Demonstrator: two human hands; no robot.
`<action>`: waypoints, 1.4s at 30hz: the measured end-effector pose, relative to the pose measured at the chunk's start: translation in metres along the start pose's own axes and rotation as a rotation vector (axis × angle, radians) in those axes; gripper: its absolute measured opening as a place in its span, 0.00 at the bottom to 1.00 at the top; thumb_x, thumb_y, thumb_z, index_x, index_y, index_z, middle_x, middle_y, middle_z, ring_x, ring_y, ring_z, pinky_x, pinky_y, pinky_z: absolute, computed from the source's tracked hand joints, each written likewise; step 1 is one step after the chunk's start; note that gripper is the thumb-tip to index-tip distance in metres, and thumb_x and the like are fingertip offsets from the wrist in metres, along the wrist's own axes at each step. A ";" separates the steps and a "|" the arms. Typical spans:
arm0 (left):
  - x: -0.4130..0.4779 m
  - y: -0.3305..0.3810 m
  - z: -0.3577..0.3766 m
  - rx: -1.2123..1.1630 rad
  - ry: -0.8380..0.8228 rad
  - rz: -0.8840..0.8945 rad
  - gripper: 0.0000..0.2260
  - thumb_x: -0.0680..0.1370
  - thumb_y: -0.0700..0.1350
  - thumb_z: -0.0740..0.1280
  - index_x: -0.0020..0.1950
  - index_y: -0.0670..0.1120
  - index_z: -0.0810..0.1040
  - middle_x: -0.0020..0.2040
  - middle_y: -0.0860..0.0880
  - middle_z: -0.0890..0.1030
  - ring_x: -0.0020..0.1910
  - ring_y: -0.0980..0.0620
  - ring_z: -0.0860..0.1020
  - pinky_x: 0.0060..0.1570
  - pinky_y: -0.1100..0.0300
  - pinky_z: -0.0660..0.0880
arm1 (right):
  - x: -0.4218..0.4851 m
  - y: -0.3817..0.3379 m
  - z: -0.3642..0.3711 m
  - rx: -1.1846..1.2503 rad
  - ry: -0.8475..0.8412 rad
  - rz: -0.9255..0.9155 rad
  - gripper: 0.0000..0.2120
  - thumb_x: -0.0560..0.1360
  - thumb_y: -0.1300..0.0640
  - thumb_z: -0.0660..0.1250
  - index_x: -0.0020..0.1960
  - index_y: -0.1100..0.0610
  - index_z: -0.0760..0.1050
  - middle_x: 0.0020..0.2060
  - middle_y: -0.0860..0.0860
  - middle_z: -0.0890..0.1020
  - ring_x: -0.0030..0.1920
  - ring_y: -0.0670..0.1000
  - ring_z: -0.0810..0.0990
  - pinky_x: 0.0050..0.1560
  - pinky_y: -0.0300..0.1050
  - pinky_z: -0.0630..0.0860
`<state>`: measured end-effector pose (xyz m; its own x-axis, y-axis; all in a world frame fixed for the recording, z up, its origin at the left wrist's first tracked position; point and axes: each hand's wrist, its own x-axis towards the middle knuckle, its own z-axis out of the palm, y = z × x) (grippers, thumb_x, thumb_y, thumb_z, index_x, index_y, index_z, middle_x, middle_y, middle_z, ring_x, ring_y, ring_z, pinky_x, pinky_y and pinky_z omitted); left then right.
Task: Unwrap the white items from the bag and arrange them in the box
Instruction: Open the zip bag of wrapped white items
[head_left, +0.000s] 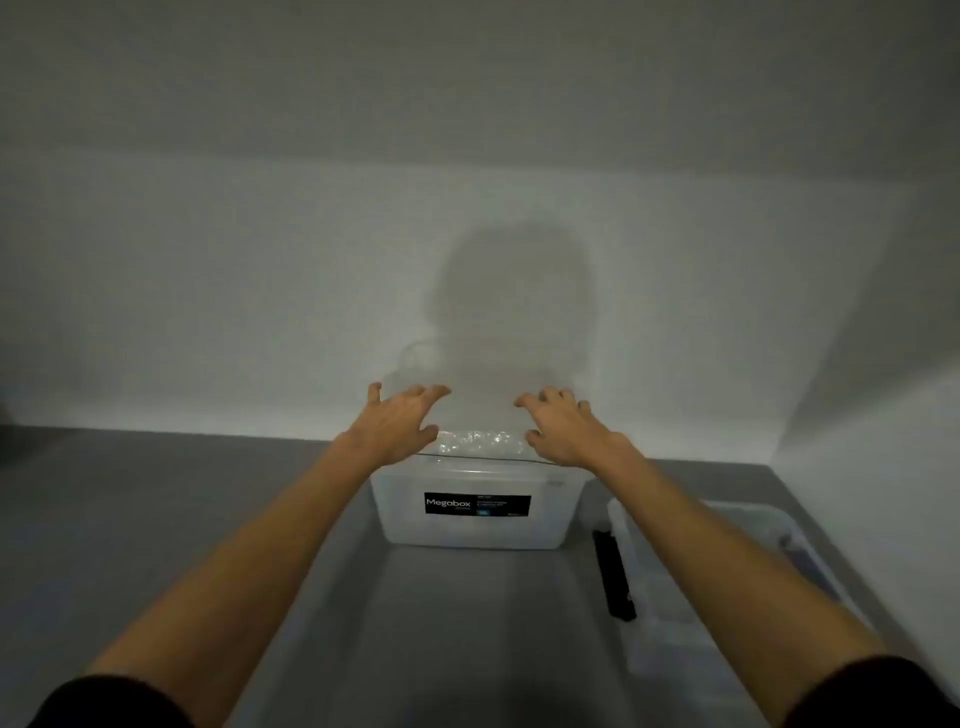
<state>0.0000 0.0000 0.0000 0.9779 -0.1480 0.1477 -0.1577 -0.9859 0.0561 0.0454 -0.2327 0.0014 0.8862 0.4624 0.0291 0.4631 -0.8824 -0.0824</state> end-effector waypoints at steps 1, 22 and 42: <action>0.005 -0.005 0.004 -0.025 -0.035 -0.011 0.24 0.79 0.48 0.60 0.75 0.51 0.59 0.70 0.48 0.70 0.66 0.49 0.72 0.70 0.40 0.54 | 0.006 0.000 0.005 0.018 -0.036 0.038 0.24 0.78 0.58 0.58 0.73 0.55 0.61 0.67 0.61 0.66 0.67 0.62 0.64 0.66 0.59 0.63; 0.040 -0.029 0.026 -0.252 -0.004 -0.043 0.03 0.75 0.41 0.68 0.43 0.47 0.81 0.43 0.55 0.81 0.47 0.52 0.78 0.43 0.60 0.67 | 0.028 0.012 0.019 0.121 0.196 0.163 0.10 0.74 0.69 0.61 0.46 0.61 0.80 0.47 0.55 0.81 0.48 0.56 0.80 0.51 0.49 0.74; -0.067 0.020 -0.115 -0.673 0.435 0.063 0.12 0.68 0.46 0.77 0.51 0.47 0.84 0.39 0.56 0.82 0.34 0.70 0.77 0.44 0.74 0.72 | -0.118 -0.011 -0.103 0.385 0.704 0.071 0.08 0.73 0.59 0.65 0.48 0.58 0.83 0.45 0.53 0.80 0.47 0.50 0.77 0.43 0.35 0.71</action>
<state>-0.0844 -0.0007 0.1046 0.8449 -0.0214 0.5345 -0.3955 -0.6977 0.5973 -0.0631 -0.2863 0.1013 0.7730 0.1300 0.6209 0.4820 -0.7568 -0.4416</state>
